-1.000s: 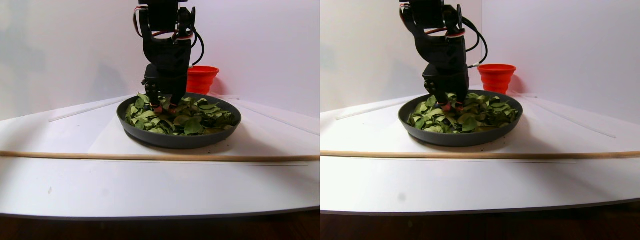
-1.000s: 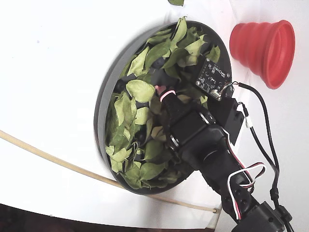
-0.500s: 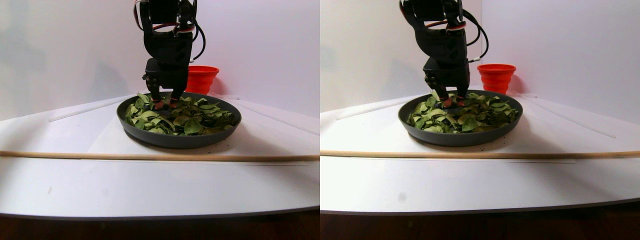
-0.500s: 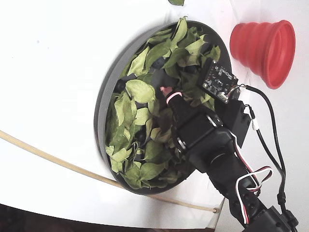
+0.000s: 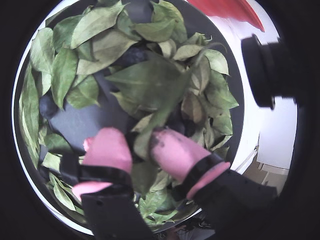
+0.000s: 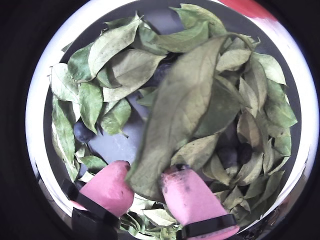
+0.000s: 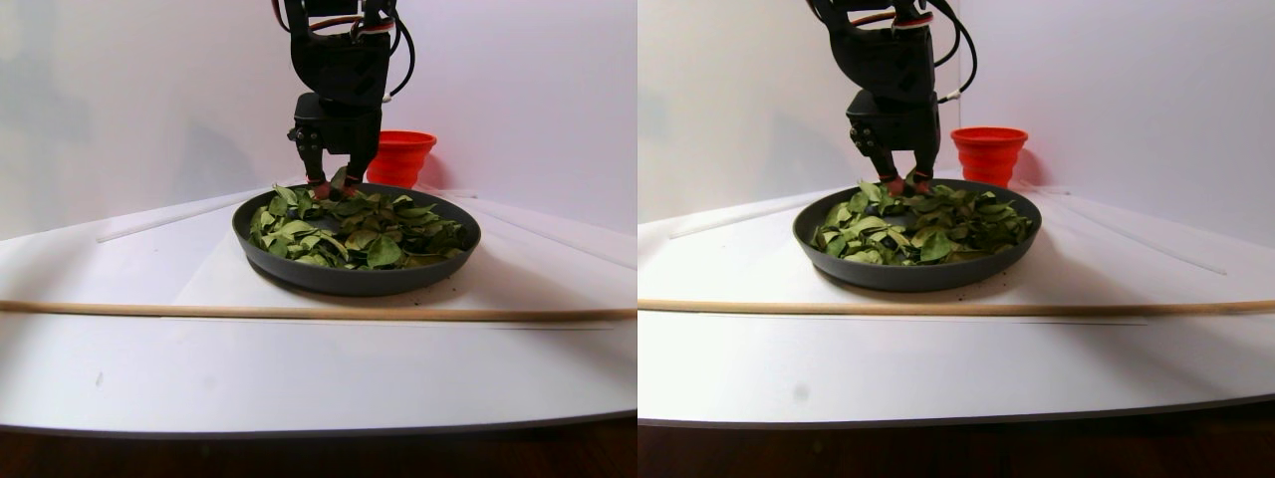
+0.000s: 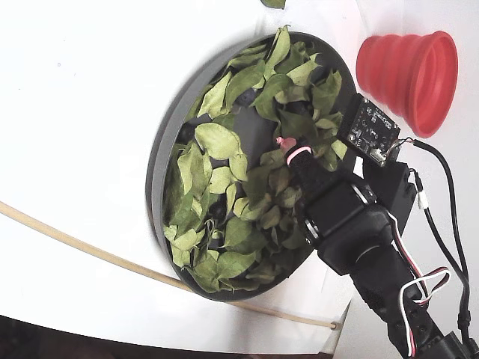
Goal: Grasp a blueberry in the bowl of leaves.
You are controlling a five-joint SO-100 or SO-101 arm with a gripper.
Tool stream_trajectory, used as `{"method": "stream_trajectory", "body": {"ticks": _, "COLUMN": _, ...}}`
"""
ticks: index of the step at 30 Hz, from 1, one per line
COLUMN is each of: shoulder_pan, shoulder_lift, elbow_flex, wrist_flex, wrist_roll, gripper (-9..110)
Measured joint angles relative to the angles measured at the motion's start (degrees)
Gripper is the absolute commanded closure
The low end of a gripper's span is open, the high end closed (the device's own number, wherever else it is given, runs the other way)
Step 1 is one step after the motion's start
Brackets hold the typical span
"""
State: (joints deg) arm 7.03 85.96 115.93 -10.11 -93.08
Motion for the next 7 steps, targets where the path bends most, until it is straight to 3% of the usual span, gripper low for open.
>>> {"method": "stream_trajectory", "body": {"ticks": 7, "shoulder_pan": 0.9, "shoulder_lift": 1.8, "elbow_flex": 0.7, "wrist_flex": 0.5, "wrist_roll": -0.6, "gripper": 92}}
